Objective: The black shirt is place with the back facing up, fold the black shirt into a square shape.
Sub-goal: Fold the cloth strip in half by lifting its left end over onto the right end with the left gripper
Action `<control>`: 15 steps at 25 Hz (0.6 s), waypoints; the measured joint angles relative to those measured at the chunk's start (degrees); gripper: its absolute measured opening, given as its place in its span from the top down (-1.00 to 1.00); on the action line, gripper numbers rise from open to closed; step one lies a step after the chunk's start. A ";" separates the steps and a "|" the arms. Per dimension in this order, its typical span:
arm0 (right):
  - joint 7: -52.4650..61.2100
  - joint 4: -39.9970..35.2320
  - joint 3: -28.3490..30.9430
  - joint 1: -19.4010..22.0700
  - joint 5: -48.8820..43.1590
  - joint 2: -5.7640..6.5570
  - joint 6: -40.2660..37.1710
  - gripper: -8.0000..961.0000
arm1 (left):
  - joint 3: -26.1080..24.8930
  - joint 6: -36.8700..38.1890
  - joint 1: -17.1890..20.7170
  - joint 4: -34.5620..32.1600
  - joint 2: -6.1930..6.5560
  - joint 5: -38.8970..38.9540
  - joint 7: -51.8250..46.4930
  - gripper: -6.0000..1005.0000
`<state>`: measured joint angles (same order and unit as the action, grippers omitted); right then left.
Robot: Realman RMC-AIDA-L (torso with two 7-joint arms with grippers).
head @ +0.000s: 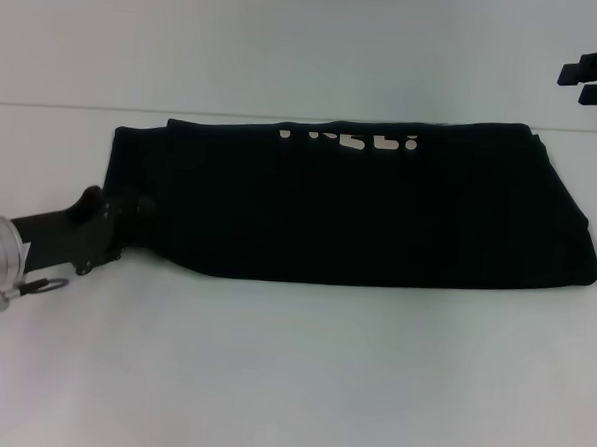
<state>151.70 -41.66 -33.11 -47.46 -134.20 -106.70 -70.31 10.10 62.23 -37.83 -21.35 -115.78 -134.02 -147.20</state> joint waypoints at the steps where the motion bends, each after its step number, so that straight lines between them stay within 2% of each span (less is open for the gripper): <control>1: 0.00 0.00 0.15 -0.01 0.00 0.00 0.01 0.03 | 0.15 -0.20 0.20 0.03 -0.08 -0.39 -0.14 -0.06; 4: -0.03 0.00 0.41 -0.13 0.00 0.00 0.00 0.03 | 0.34 -1.25 0.29 0.43 -0.39 -0.83 -0.35 -0.06; 10: -0.03 0.00 0.42 -0.19 0.06 0.00 -0.16 0.03 | 1.83 -5.49 -1.70 2.90 -0.19 -0.89 0.10 -0.05; 15: -0.03 0.00 0.42 0.04 0.09 0.00 -0.22 0.03 | 2.31 -5.86 -2.74 3.24 -0.46 -0.72 0.68 -0.04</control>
<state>151.68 -41.66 -32.69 -47.42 -134.11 -106.70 -70.54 12.41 56.37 -40.57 -18.11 -116.24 -134.74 -146.52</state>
